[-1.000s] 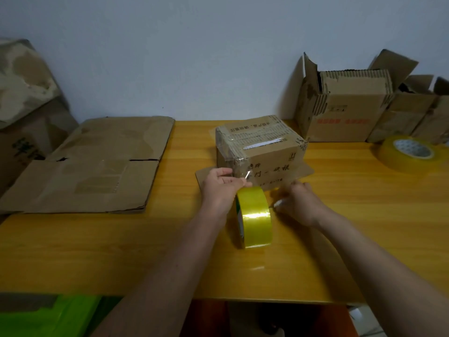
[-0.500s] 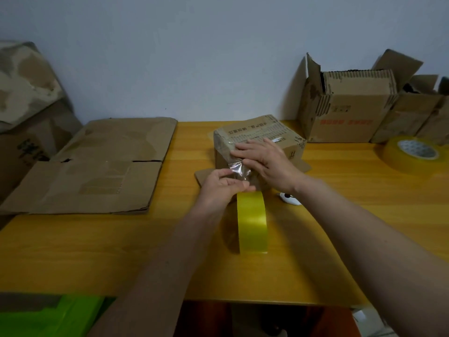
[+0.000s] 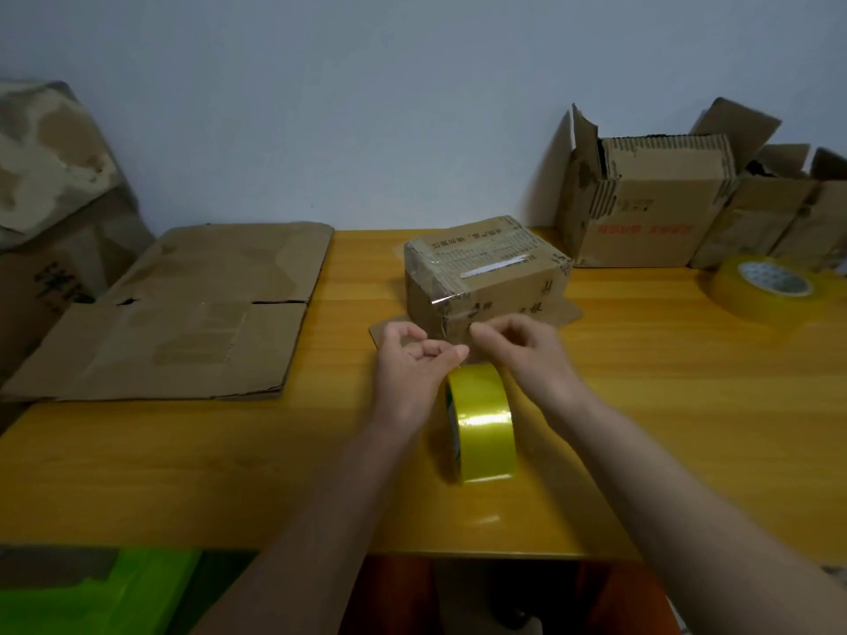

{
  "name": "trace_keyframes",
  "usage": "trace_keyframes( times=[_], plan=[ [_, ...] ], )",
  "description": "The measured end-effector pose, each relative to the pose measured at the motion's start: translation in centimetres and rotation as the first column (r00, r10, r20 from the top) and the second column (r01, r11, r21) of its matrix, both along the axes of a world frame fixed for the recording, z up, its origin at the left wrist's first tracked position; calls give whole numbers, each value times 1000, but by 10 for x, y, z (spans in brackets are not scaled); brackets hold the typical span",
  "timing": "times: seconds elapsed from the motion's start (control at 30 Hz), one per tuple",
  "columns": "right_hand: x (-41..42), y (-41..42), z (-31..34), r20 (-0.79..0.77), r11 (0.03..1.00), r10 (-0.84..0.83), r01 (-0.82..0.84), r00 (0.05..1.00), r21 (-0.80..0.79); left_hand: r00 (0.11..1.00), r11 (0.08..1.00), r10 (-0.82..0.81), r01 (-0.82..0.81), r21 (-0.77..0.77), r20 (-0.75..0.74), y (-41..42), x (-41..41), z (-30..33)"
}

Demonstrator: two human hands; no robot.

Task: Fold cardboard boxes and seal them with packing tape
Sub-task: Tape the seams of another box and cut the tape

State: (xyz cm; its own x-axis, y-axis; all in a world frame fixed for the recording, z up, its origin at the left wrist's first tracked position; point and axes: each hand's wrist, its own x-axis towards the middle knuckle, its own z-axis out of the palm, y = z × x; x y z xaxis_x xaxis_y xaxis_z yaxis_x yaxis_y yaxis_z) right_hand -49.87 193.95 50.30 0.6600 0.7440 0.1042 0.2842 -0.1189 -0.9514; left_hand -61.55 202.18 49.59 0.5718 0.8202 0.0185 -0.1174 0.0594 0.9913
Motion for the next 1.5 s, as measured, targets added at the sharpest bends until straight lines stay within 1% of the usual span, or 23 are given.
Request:
trace_keyframes(
  times=[0.07,0.1,0.2,0.37,0.47,0.53,0.63,0.73,0.83,0.9,0.97,1.03,1.13,1.2,1.23,1.27,1.3,1.33,1.37,1.4,1.43,1.47,1.5],
  plan=[
    [-4,-6,-3,-179,999,37,-37,983,6,1000,997,-4,4,72,11,-5,-1,0],
    [-5,-8,-2,-213,998,41,-30,976,52,1000,993,7,-7,119,3,-7,-2,0],
    [-10,-11,2,-129,989,64,-46,990,142,997,967,59,-46,251,-46,-8,-6,0],
    [-14,-18,4,-66,976,115,-100,991,196,987,942,96,-50,331,-127,-12,-14,5],
    [-17,-20,6,-4,978,116,-113,993,175,960,845,193,-56,532,-204,-16,-16,4],
    [-18,-23,8,24,981,105,-108,994,161,933,785,259,-52,617,-251,-15,-16,4],
    [-15,-28,8,67,986,100,-108,993,126,911,798,281,-47,601,-302,-12,-14,6],
    [-20,-30,10,116,1000,16,-13,993,-24,943,853,215,-54,519,-254,-16,-7,7],
    [-24,-39,7,32,966,-58,64,998,-249,948,880,240,-122,460,-209,-21,3,2],
    [-20,-51,6,-35,926,34,-45,999,-374,952,880,246,-140,454,-183,-27,8,0],
    [-18,-63,5,-170,927,133,-183,976,-326,955,876,243,-141,461,-170,-33,15,-1],
    [-14,-71,8,-216,950,157,-207,964,-234,962,888,228,-141,439,-151,-38,22,-1],
    [-2,-86,23,-38,942,156,-160,987,-295,978,922,146,-81,379,-146,-37,30,0],
    [13,-99,32,122,900,159,-94,980,-425,974,912,65,30,409,-216,-37,31,-3],
    [20,-104,37,214,858,185,-51,959,-511,962,877,43,93,472,-270,-37,31,-6],
    [24,-108,40,315,803,227,6,922,-596,941,789,76,145,597,-329,-38,31,-9],
    [26,-111,41,403,739,274,77,873,-669,921,659,144,182,730,-361,-39,32,-13],
    [27,-113,41,468,676,326,144,822,-723,914,515,225,183,838,-337,-40,32,-13],
    [27,-114,39,512,621,373,201,774,-757,925,387,280,134,912,-255,-37,34,-11],
    [27,-114,35,534,579,406,243,742,-778,939,297,305,66,952,-160,-34,35,-1],
    [27,-115,31,543,549,421,273,726,-790,943,235,327,-9,972,-70,-26,38,11],
    [28,-115,29,541,526,424,289,727,-800,940,227,338,-37,973,-43,-17,43,26],
    [28,-116,26,532,513,413,294,739,-806,930,266,359,-20,964,-80,-5,49,41]
  ],
)
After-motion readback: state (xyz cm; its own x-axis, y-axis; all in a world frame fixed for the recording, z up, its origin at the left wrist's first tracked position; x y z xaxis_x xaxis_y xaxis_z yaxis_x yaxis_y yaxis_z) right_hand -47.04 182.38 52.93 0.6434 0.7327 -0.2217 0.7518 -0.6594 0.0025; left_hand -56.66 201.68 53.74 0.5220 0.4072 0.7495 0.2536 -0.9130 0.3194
